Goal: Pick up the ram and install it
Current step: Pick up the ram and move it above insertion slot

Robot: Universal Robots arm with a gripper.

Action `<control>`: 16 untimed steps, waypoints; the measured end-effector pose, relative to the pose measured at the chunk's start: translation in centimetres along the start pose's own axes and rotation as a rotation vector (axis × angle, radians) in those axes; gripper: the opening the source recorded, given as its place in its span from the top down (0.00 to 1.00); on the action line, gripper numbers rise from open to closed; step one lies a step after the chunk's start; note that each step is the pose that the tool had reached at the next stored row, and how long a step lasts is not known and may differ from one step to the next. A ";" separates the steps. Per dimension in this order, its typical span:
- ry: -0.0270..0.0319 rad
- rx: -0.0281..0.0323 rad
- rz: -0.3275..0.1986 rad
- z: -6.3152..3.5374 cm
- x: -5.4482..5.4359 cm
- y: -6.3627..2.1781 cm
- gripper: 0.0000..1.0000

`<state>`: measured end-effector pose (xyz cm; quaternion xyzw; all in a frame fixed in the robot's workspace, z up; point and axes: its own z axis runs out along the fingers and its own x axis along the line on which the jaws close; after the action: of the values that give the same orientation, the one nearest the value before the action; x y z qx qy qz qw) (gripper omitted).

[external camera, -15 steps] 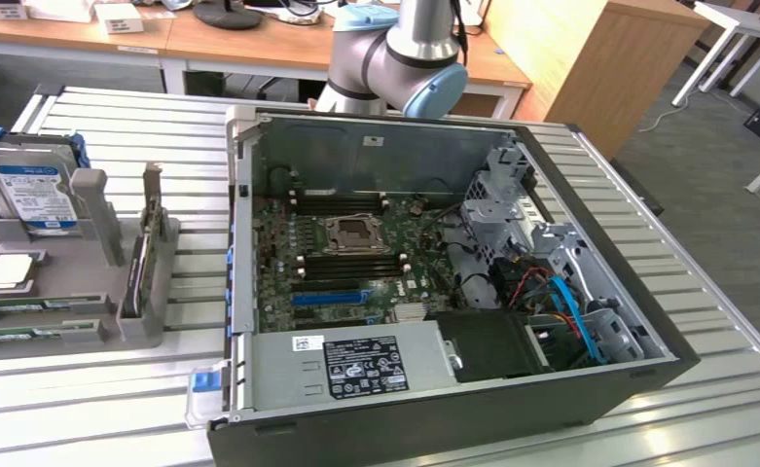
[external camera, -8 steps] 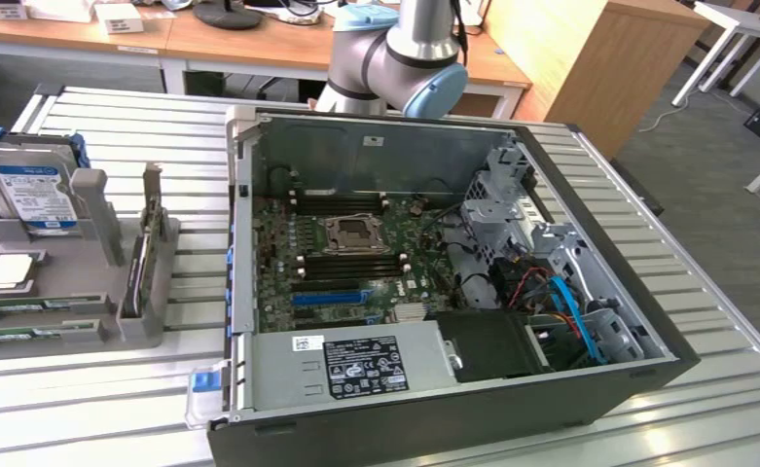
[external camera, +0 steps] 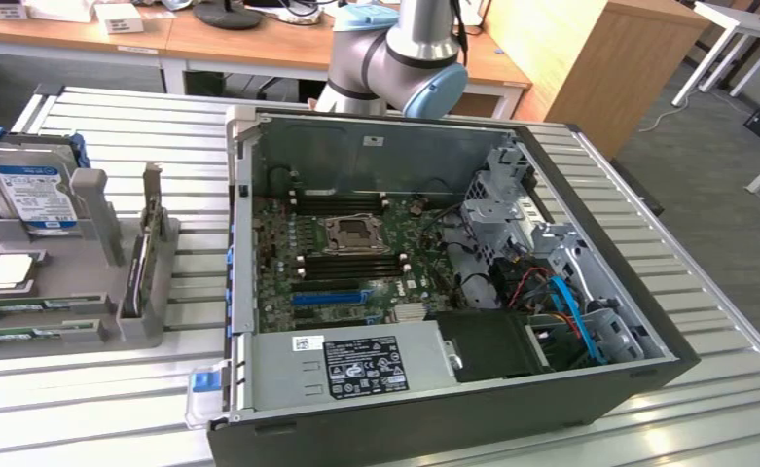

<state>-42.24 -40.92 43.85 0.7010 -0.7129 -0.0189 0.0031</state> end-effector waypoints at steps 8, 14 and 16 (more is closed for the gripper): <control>-0.0031 0.0000 0.000 1.45 0.0 -0.05 0.63; -0.0054 -0.0001 0.000 2.54 0.1 -0.08 0.63; -0.0062 -0.0001 0.000 2.91 0.1 -0.09 0.63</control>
<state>-42.24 -40.92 40.94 0.7010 -0.7128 -0.0211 0.0009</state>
